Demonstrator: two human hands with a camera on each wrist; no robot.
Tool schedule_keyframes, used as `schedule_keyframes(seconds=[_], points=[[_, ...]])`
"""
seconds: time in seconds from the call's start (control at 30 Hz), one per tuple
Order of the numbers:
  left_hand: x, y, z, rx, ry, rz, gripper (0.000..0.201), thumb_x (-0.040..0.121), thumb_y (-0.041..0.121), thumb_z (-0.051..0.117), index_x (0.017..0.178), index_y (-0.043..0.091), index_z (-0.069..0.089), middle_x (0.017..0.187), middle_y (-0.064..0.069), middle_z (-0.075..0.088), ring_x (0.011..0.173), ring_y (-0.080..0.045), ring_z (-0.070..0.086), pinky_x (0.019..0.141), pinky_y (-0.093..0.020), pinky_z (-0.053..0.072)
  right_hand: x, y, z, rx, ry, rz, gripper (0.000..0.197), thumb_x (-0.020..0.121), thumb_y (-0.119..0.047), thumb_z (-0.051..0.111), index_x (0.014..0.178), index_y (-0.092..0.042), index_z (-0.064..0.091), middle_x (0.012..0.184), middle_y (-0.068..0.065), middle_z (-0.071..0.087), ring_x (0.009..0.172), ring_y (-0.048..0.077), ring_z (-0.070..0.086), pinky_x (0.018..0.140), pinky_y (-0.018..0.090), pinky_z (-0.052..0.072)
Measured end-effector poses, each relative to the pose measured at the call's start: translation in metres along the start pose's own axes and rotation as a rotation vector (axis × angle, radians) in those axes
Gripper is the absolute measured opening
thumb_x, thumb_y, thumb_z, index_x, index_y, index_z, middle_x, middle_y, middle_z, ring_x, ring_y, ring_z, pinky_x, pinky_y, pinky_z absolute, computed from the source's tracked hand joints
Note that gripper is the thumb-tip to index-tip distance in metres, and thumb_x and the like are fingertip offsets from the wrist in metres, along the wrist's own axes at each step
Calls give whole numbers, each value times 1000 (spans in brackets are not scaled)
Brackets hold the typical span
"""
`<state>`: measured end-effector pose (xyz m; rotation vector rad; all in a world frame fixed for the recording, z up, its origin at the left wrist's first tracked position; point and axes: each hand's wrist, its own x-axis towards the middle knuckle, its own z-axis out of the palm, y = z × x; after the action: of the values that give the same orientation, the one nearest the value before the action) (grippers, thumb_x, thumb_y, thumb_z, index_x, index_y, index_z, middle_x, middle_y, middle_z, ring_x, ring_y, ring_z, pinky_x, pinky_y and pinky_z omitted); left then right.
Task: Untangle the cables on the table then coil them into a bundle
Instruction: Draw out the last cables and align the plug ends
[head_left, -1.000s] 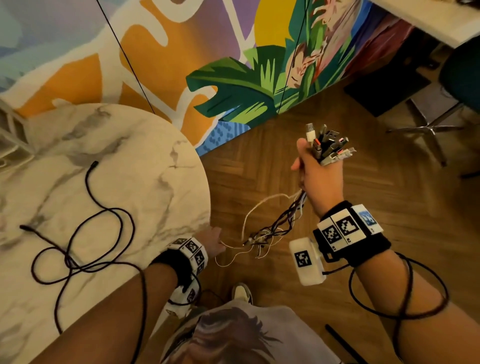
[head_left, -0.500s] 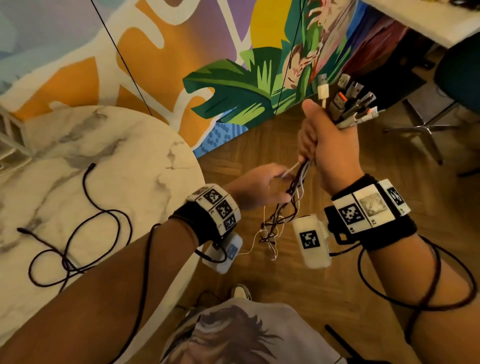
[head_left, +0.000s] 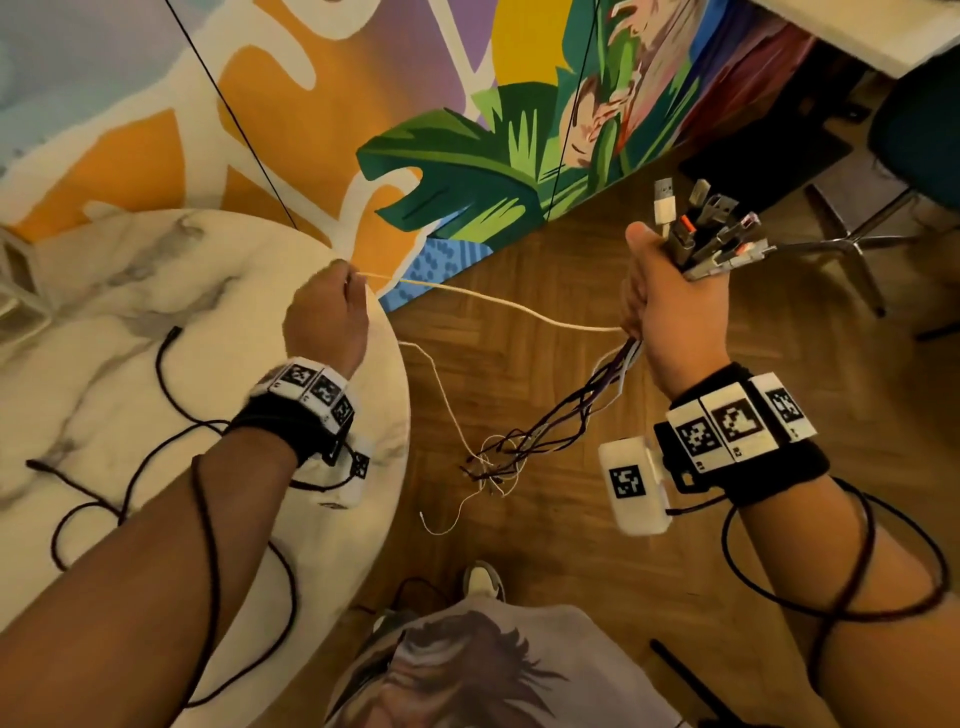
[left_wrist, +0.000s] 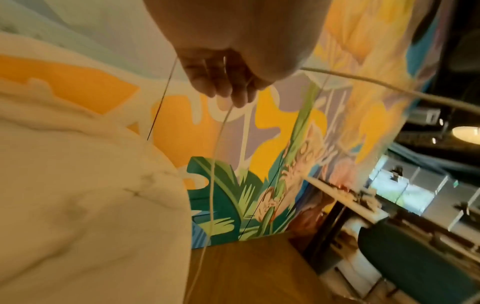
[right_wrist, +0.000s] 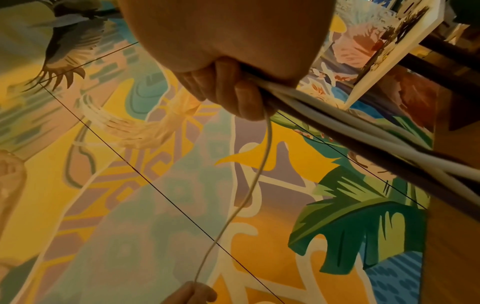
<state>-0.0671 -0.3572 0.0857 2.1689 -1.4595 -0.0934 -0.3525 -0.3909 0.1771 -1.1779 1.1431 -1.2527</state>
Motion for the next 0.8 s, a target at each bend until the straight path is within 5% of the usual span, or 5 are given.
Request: schedule_keyframes(seconds=[0.13, 0.33, 0.47, 0.57, 0.8], points=[[-4, -2, 6, 20, -133, -38, 24, 97, 27, 42, 90, 12, 59, 91, -16, 67, 85, -38, 59, 65, -36, 40, 1, 1, 1, -5, 6, -2, 38, 94, -20, 54, 61, -20, 36, 45, -9, 35, 38, 10, 30, 40, 21, 25], [-13, 16, 2, -250, 127, 112, 22, 97, 21, 44, 97, 10, 63, 90, -10, 68, 82, -27, 59, 71, -31, 42, -1, 6, 2, -34, -4, 38, 38, 96, -21, 53, 62, -19, 36, 45, -8, 35, 39, 10, 30, 41, 22, 26], [-37, 2, 32, -101, -575, -62, 22, 96, 20, 43, 83, 16, 60, 84, -9, 66, 83, -31, 62, 73, -37, 47, -4, 1, 4, 4, -25, 46, 38, 97, -20, 51, 63, -17, 35, 43, -8, 33, 36, 9, 29, 39, 21, 25], [-58, 3, 42, 137, -1101, -136, 30, 94, 25, 50, 122, 14, 54, 114, -8, 63, 99, -24, 60, 85, -34, 47, -7, -3, 7, 32, -70, 39, 41, 97, -22, 50, 61, -15, 34, 42, -5, 33, 35, 11, 29, 41, 25, 24], [-45, 127, 1, -582, -758, 321, 47, 82, 32, 66, 123, 16, 48, 121, -4, 51, 108, -14, 52, 83, -20, 46, -15, -6, 24, -26, -172, -5, 42, 96, -18, 52, 55, -15, 42, 46, -1, 41, 43, 13, 43, 52, 24, 42]])
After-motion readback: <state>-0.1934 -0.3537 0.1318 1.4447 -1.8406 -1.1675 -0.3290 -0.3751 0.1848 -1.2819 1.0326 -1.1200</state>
